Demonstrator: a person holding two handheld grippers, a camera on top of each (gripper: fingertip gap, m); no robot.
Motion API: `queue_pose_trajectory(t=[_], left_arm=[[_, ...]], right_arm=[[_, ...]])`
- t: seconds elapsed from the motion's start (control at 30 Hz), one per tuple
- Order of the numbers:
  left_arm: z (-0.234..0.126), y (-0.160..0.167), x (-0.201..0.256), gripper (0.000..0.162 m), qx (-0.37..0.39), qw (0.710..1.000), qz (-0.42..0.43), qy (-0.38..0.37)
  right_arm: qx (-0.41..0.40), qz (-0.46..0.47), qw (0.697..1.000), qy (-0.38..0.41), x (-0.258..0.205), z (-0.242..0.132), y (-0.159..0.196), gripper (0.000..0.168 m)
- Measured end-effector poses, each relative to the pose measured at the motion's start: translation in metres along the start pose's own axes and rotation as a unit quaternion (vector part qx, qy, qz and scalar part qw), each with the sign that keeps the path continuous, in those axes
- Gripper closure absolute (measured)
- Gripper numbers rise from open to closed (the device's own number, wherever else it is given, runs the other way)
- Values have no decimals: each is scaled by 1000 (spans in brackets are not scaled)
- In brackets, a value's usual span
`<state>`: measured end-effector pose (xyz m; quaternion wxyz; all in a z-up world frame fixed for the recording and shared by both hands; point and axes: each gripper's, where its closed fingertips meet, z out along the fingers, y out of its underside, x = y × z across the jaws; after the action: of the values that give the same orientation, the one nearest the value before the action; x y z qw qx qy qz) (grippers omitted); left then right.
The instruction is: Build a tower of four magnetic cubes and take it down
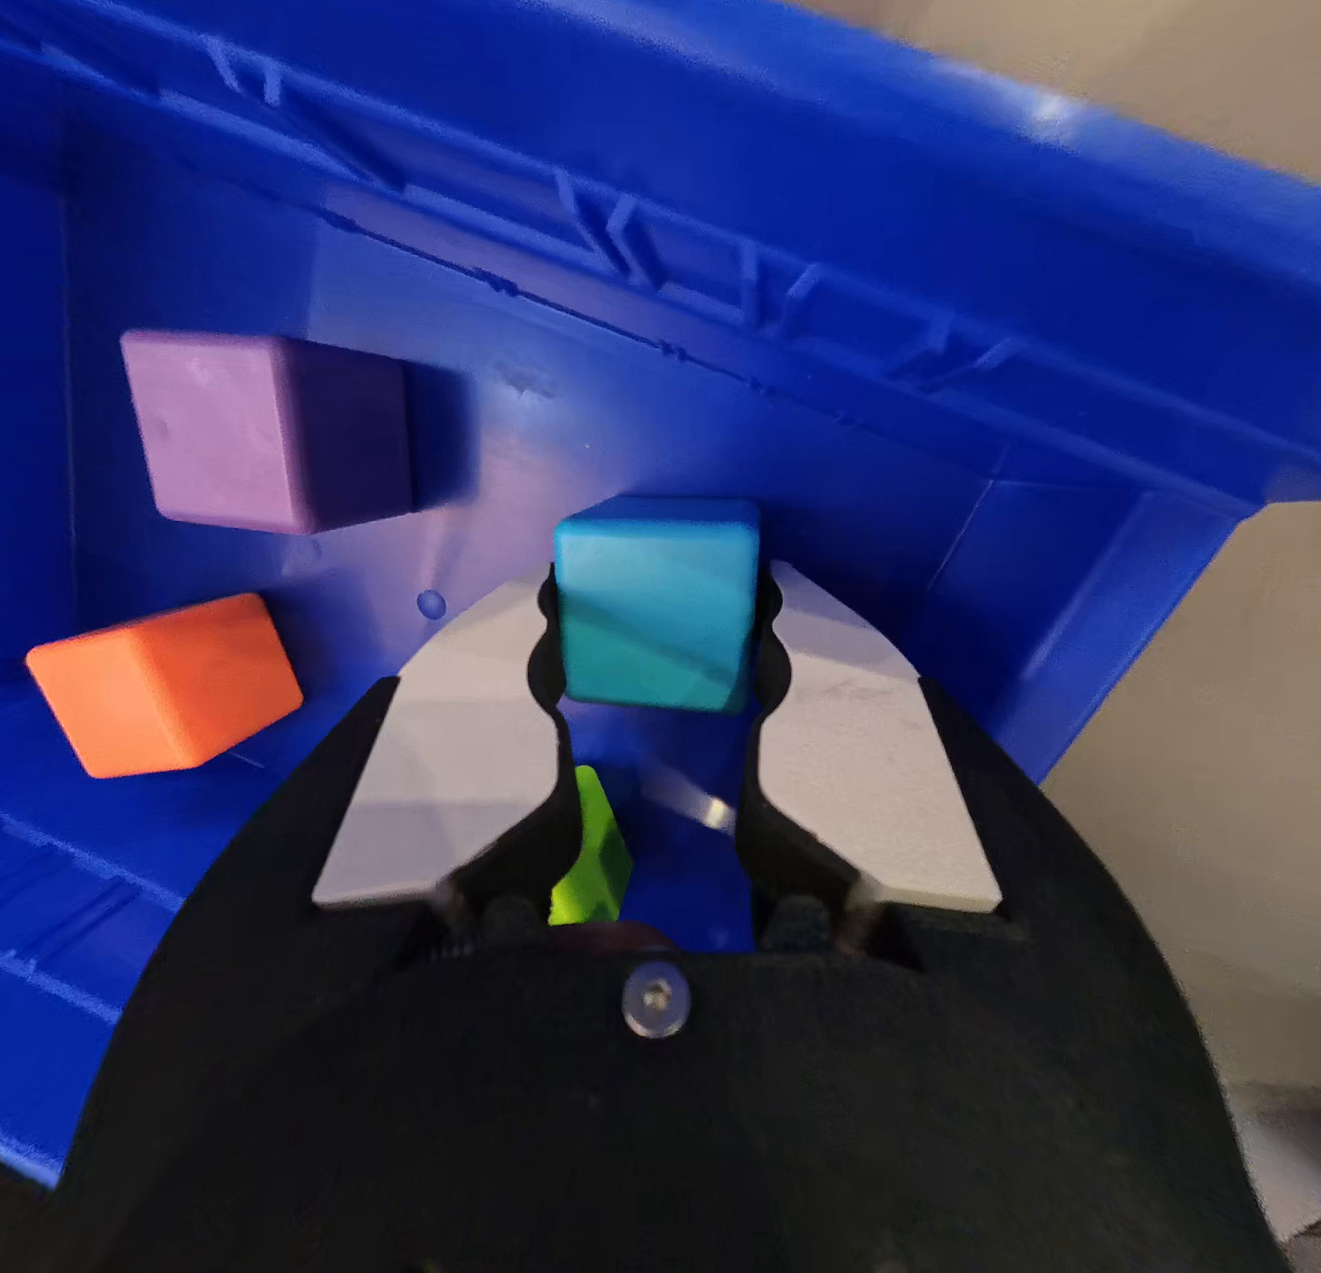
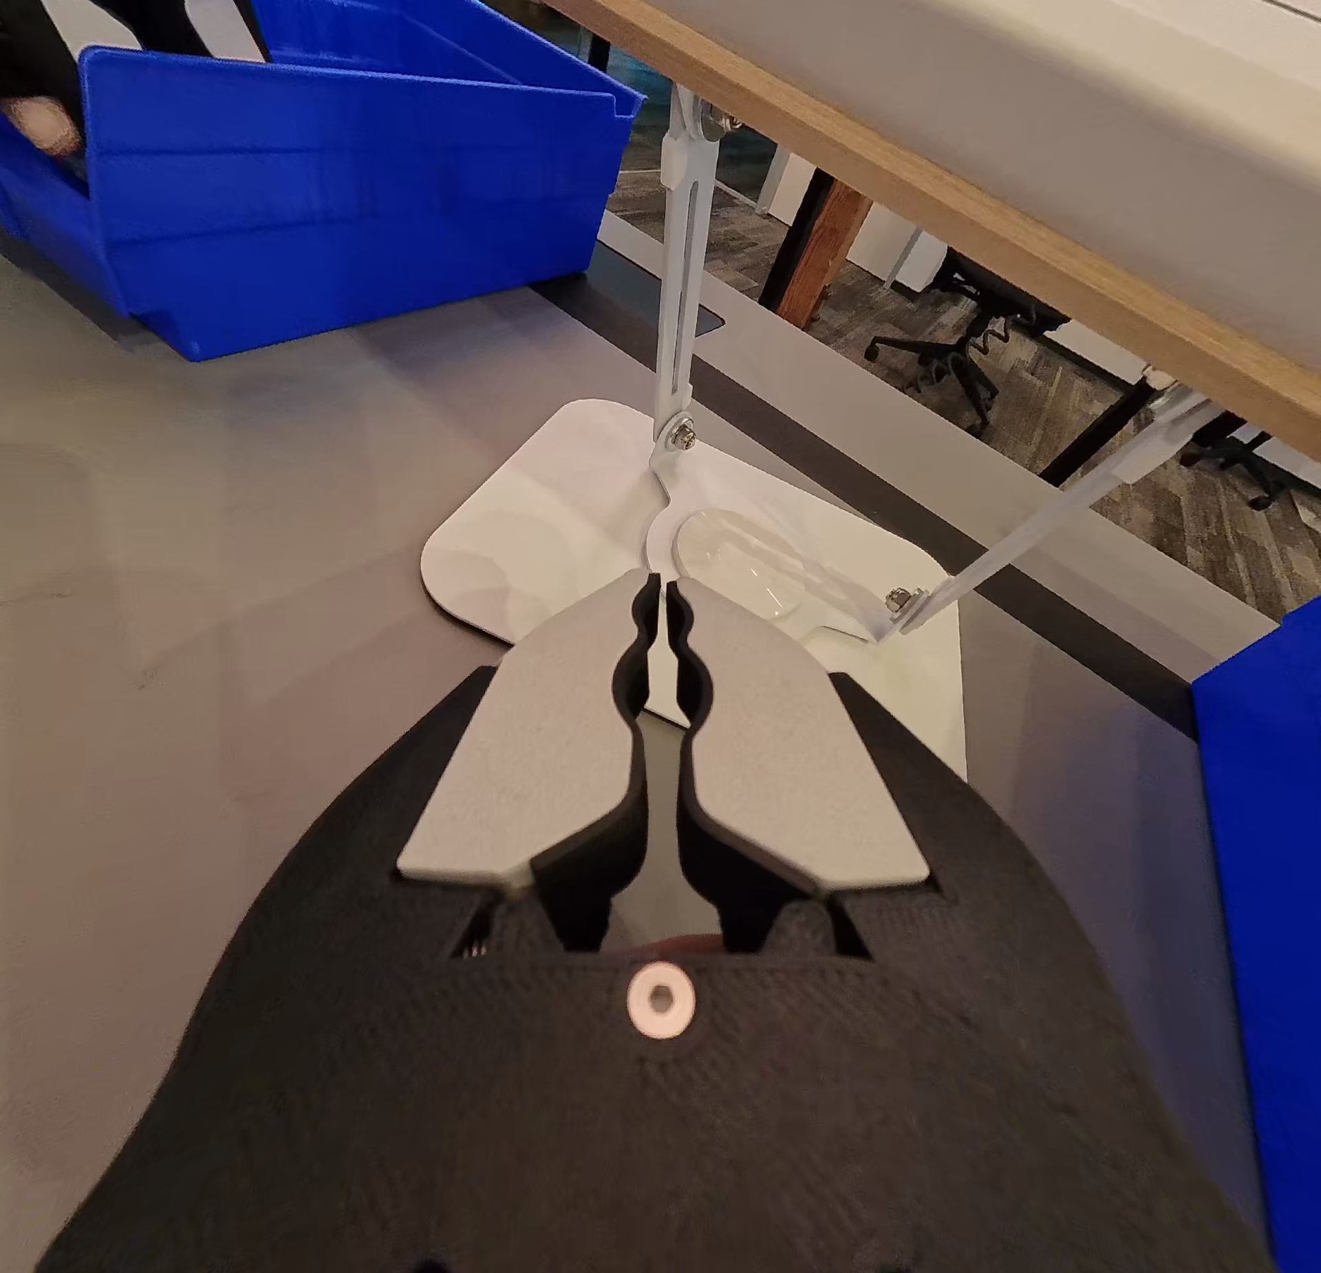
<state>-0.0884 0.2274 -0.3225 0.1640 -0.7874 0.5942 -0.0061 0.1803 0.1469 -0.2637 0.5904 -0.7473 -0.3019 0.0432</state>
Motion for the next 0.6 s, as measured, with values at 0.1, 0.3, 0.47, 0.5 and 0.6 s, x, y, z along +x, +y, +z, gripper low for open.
queue_pose_trajectory(t=[0.1,0.3,0.47,0.5,0.6], left_arm=[[-9,-2,-1,111,8,1000,7,-12],[-52,-5,-3,112,39,998,12,-56],[-109,-31,30,111,90,991,46,-83],[-119,-42,43,111,102,989,65,-83],[-137,-82,92,112,142,978,139,-62]], right_arm=[[0,2,1000,-1,0,0,0,167],[6,18,1000,-10,2,-1,-1,166],[11,20,1000,-14,10,-2,0,164],[13,22,1000,-16,12,-3,1,164],[14,14,1000,-14,21,-4,4,164]])
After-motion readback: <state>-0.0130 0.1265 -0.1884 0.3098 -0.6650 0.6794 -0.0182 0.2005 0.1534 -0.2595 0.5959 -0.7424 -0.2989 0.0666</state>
